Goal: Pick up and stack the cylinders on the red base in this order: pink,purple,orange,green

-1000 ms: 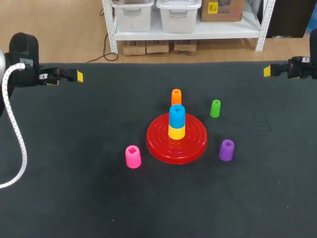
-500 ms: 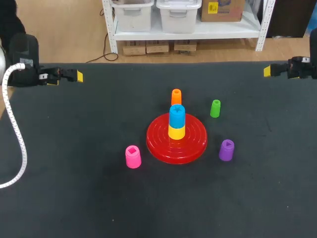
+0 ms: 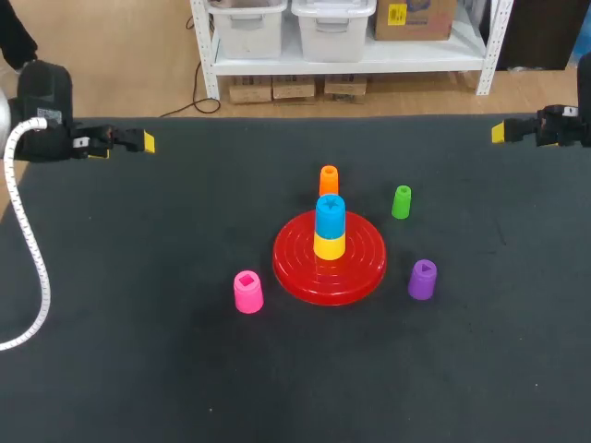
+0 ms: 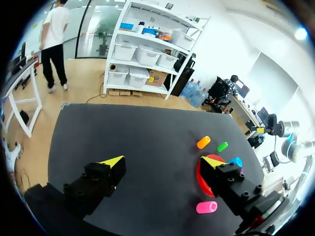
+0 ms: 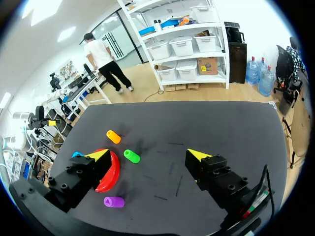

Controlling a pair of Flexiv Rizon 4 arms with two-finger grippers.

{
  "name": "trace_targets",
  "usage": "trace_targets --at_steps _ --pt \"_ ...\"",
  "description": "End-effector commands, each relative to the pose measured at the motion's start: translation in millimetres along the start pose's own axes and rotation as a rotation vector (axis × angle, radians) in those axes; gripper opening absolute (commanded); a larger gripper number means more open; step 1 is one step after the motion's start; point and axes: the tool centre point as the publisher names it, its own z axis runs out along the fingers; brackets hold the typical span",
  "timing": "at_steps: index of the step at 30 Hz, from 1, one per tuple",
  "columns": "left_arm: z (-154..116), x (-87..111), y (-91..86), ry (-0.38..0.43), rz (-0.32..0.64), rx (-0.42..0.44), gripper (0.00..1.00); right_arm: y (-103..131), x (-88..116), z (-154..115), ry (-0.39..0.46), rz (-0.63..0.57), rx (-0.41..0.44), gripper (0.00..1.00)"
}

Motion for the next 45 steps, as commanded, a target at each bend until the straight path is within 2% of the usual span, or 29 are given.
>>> trace_targets --at_steps 1,3,5,6,9,13,18,22,25,31,37,45 --pt "-1.2 -1.0 -20.8 -0.070 0.109 0.079 1.00 -0.3 -0.1 -0.2 0.001 0.000 -0.001 1.00" --pt "-4.5 1.1 -34.8 -0.097 0.235 0.135 1.00 -0.3 -0.1 -0.2 0.001 0.000 -0.001 1.00" --pt "-6.7 5.8 -46.6 -0.055 0.388 0.196 1.00 -0.3 -0.1 -0.2 0.001 0.000 -0.001 1.00" --pt "-7.5 8.7 -51.3 -0.033 0.445 0.221 1.00 -0.3 -0.1 -0.2 0.001 0.000 -0.001 1.00" --pt "-14.2 15.3 -73.5 -0.048 0.580 0.319 1.00 -0.3 -0.1 -0.2 0.001 0.000 -0.001 1.00" --pt "-21.4 24.1 -93.7 -0.038 0.705 0.448 1.00 -0.3 -0.1 -0.2 0.001 0.000 -0.001 1.00" --pt "-25.0 31.2 -104.9 0.062 0.823 0.580 1.00 -0.3 -0.1 -0.2 0.001 0.000 -0.001 1.00" --pt "-24.7 34.1 -106.3 0.155 0.919 0.637 1.00 -0.3 -0.1 -0.2 0.001 0.000 -0.001 1.00" --pt "-23.1 37.5 -104.3 0.218 0.956 0.661 1.00 -0.3 -0.1 -0.2 0.001 0.000 -0.001 1.00" --pt "-16.2 45.1 -86.4 0.319 0.988 0.650 1.00 -0.3 -0.1 -0.2 0.001 0.000 -0.001 1.00" --pt "-15.3 44.9 -79.8 0.304 0.968 0.608 1.00 -0.3 -0.1 -0.2 0.001 0.000 -0.001 1.00" --pt "-13.5 42.4 -79.4 0.285 0.969 0.574 1.00 -0.3 -0.1 -0.2 0.001 0.000 -0.001 1.00"
